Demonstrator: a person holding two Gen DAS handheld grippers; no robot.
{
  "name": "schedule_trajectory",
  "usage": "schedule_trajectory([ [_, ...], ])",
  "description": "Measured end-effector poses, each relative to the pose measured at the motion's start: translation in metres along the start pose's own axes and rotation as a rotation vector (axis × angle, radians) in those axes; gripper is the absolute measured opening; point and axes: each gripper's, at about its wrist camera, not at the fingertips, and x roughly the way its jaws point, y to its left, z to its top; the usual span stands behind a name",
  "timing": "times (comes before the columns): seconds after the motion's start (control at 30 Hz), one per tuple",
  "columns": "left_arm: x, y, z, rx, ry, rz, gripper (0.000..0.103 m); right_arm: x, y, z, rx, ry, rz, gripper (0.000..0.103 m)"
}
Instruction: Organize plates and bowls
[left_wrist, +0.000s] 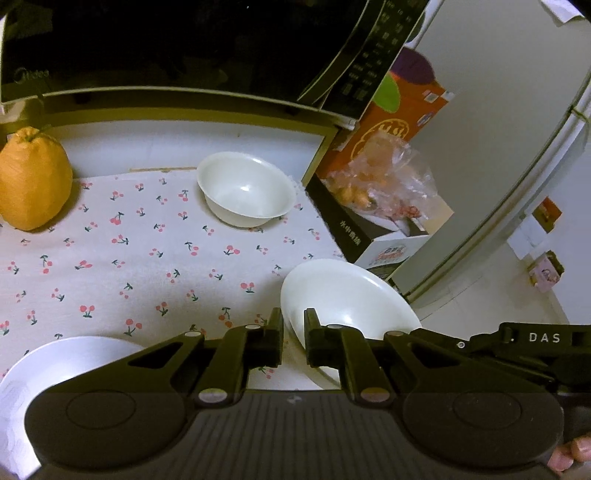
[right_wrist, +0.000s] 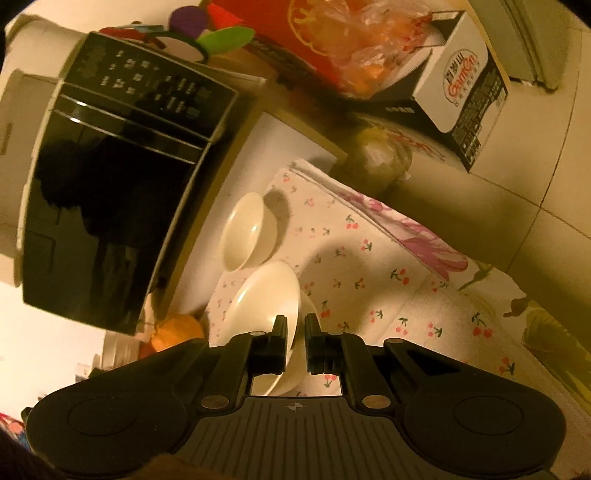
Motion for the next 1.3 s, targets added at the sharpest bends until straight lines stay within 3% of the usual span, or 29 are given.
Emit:
schedule_trajectory([
  [0.6, -0.043, -0.014, -0.032, -0.034, -0.045, -0.039, 0.010, -0.039, 0.003, -0.017, -0.042, 0.033, 0.015, 0.011],
  [0.77, -0.046, -0.016, -0.044, -0.068, -0.025, -0.056, 0.010, -0.054, 0.002, -0.024, -0.052, 0.038, 0.000, 0.011],
  [1.3, -0.052, -0.029, -0.072, -0.041, 0.042, -0.054, 0.010, -0.085, -0.009, -0.032, -0.044, 0.097, -0.003, 0.011],
])
